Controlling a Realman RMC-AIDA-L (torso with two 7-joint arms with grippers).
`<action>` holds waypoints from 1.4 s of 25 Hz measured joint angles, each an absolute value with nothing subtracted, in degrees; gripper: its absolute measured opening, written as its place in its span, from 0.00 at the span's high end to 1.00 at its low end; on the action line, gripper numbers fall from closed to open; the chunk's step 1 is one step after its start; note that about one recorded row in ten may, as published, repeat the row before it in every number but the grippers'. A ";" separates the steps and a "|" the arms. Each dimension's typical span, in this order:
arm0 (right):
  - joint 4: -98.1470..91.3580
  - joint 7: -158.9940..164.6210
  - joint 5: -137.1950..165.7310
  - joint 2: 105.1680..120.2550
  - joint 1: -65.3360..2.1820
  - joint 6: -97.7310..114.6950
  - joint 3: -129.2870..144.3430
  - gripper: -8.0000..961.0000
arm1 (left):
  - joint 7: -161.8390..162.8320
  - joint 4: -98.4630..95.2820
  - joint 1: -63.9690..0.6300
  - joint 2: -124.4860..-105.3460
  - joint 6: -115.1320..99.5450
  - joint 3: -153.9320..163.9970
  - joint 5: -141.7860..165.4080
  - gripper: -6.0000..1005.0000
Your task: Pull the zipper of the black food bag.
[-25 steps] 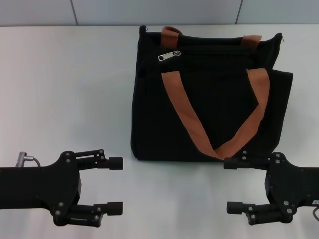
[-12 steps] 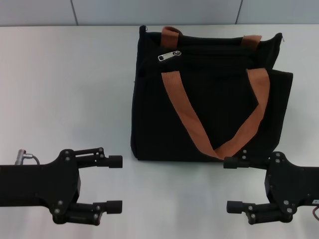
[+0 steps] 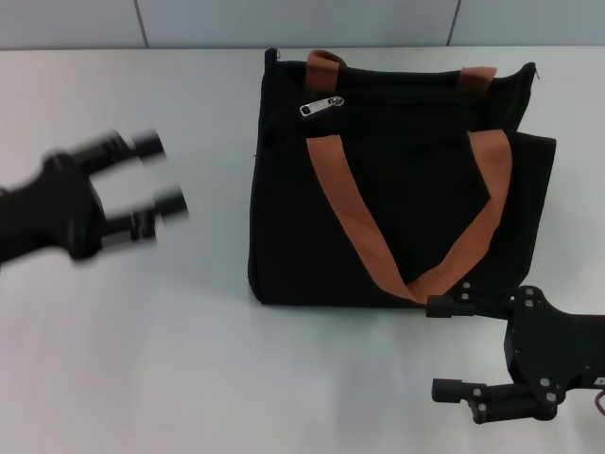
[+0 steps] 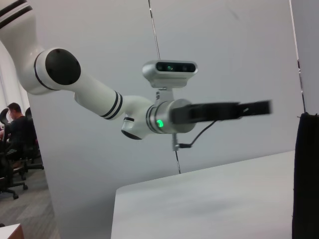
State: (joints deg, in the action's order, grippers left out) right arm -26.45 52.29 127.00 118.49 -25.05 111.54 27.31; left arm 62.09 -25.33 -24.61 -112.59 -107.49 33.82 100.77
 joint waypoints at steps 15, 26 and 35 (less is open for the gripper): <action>-26.45 52.29 127.13 118.38 -24.89 111.28 27.09 0.15 | 58.82 -25.70 -32.31 -118.00 -86.05 36.00 102.13 0.20; -26.45 51.87 126.90 118.71 -24.35 111.00 27.06 0.15 | 56.60 -25.32 -36.03 -118.53 -80.22 40.32 102.18 0.20; -26.34 52.09 125.18 118.88 -24.57 111.25 26.82 0.16 | 56.56 -25.31 -36.14 -118.57 -80.45 40.08 100.84 0.40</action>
State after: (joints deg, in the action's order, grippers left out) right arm -26.34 52.09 125.18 118.88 -24.57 111.25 26.82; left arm 56.56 -25.31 -36.14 -118.57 -80.45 40.08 100.84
